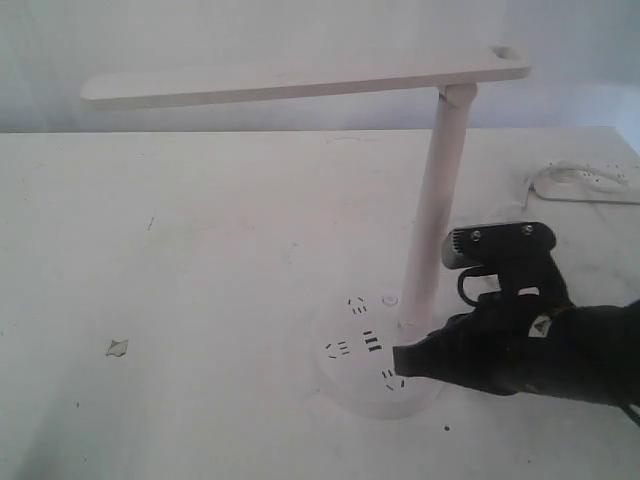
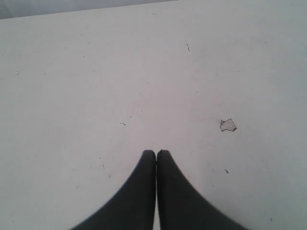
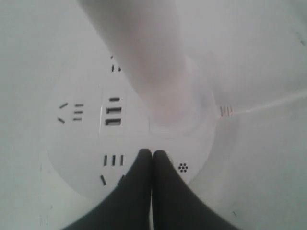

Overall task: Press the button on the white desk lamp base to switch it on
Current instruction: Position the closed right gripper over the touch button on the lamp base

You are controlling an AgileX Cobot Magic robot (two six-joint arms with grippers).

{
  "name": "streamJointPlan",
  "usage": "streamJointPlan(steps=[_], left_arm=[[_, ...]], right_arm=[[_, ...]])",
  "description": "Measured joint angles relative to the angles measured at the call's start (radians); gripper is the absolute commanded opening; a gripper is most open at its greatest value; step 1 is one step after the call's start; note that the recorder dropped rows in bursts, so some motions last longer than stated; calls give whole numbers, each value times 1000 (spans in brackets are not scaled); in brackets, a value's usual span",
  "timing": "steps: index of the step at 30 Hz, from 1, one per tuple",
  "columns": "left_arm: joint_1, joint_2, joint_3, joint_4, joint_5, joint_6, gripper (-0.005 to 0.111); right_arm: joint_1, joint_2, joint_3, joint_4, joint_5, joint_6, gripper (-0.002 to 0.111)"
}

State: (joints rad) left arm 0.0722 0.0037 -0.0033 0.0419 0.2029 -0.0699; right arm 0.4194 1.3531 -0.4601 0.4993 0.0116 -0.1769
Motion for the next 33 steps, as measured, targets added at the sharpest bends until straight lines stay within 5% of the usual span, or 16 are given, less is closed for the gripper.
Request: streamJointPlan(steps=[8,33], left_arm=[[0,0,0,0,0,0,0],[0,0,0,0,0,0,0]], right_arm=[[-2,194,-89,0,39,-51,0],[-10,199,-100,-1,84,-53,0]])
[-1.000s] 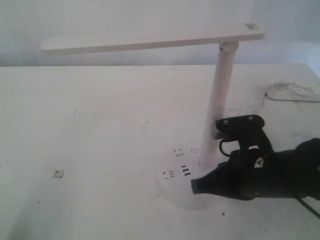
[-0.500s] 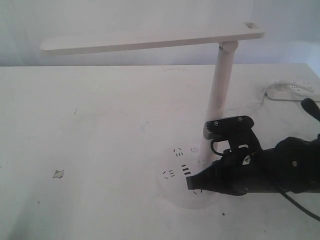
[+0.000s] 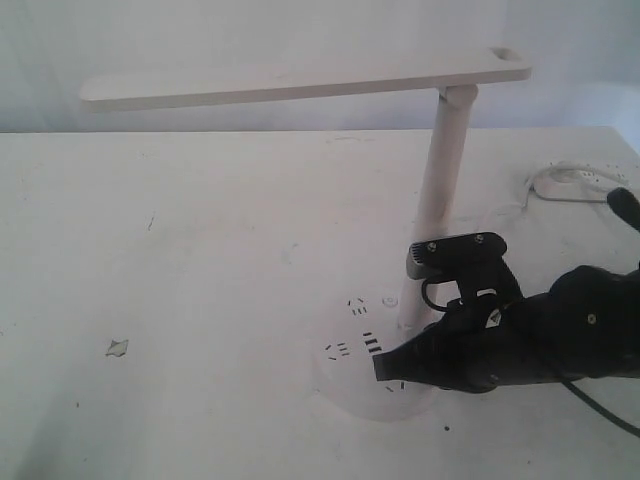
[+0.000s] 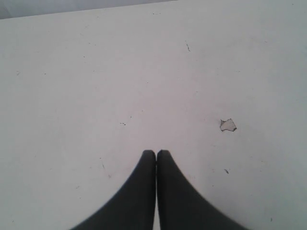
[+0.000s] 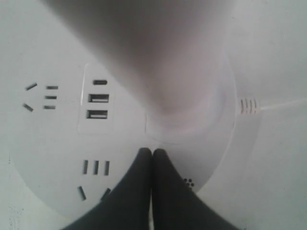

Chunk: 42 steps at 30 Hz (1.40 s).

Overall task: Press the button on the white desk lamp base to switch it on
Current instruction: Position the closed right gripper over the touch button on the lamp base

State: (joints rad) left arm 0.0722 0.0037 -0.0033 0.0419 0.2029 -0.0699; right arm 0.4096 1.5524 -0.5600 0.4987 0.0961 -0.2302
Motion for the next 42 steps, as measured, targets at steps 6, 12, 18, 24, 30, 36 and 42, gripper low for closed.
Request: streamJointPlan(steps=[6,12,18,24,30,36,42], left_arm=[[0,0,0,0,0,0,0],[0,0,0,0,0,0,0],[0,0,0,0,0,0,0],[0,0,0,0,0,0,0],[0,0,0,0,0,0,0],[0,0,0,0,0,0,0],[0,0,0,0,0,0,0]], right_arm=[[0,-2,0,0,14,0,0],[0,12,7,0,7,0,0],[0,53,9,0,-46,0,0],[4,92,1,0,-119,-1,0],[8,101,1,-4,-167,-13,0],[8,52,21,-6,-172,-19,0],[8,-73,57,-6,-47,-19,0]])
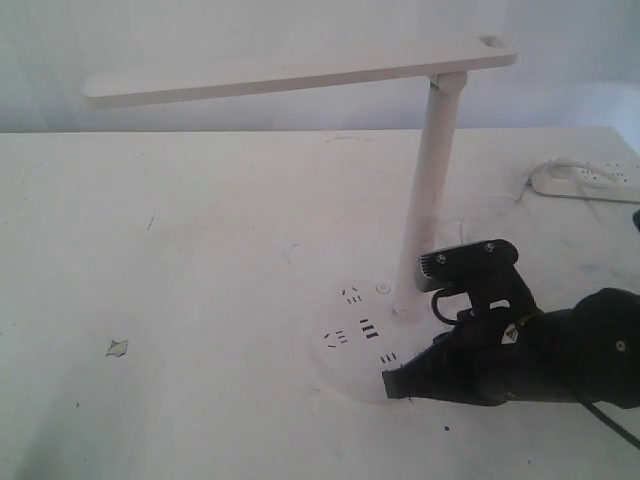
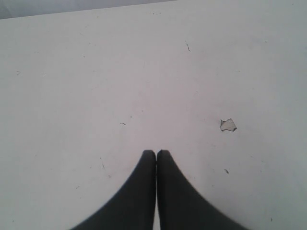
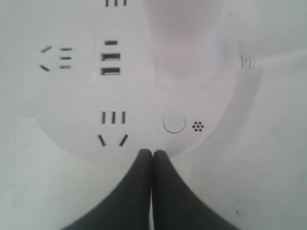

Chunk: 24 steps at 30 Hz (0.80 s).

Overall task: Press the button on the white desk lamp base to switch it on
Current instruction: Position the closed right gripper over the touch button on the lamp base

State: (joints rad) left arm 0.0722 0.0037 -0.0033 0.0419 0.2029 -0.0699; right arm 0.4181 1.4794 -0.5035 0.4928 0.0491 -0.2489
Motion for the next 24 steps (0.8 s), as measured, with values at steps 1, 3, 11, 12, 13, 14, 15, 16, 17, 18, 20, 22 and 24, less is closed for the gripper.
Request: streamJointPlan(steps=[1,3,11,12,13,14,15,16,17,18,20,22,24], left_arm=[[0,0,0,0,0,0,0],[0,0,0,0,0,0,0],[0,0,0,0,0,0,0],[0,0,0,0,0,0,0],[0,0,0,0,0,0,0],[0,0,0,0,0,0,0],[0,0,0,0,0,0,0],[0,0,0,0,0,0,0],[0,0,0,0,0,0,0],[0,0,0,0,0,0,0],[0,0,0,0,0,0,0],[0,0,0,0,0,0,0],[0,0,0,0,0,0,0]], right_arm=[[0,-24,0,0,7,-2,0],[0,-68,0,0,11,-2,0],[0,-95,1,0,4,-2,0],[0,-86,1,0,-7,-2,0],[0,-74,1,0,-16,-2,0],[0,-62,1,0,-26,-2,0],[0,-50,1,0,-36,-4,0],[0,-41,1,0,-49,-4,0],[0,-31,1,0,-49,-6,0],[0,-26,1,0,-58,-5,0],[0,-16,1,0,-76,-5,0],[0,-7,1,0,-89,-5,0],[0,6,1,0,-93,-5,0]])
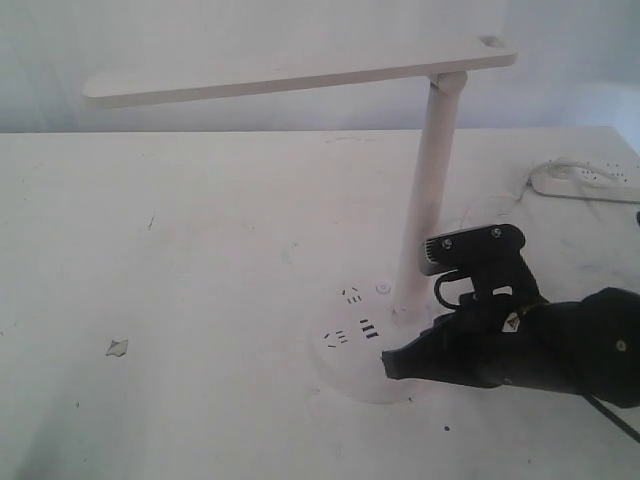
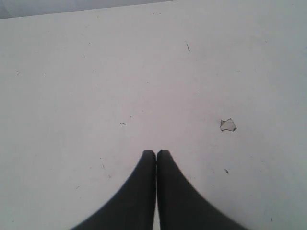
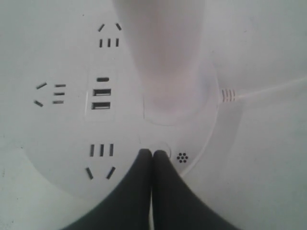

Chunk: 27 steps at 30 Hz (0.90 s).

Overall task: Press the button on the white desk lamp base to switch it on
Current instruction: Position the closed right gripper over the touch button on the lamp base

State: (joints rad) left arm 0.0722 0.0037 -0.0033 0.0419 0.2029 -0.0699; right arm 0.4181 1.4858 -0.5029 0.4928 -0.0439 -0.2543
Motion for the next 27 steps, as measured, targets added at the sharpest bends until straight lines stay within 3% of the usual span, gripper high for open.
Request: streamJointPlan(steps=[27], left_arm=[[0,0,0,0,0,0,0]], right_arm=[[2,54,0,-75,-84,0,0]])
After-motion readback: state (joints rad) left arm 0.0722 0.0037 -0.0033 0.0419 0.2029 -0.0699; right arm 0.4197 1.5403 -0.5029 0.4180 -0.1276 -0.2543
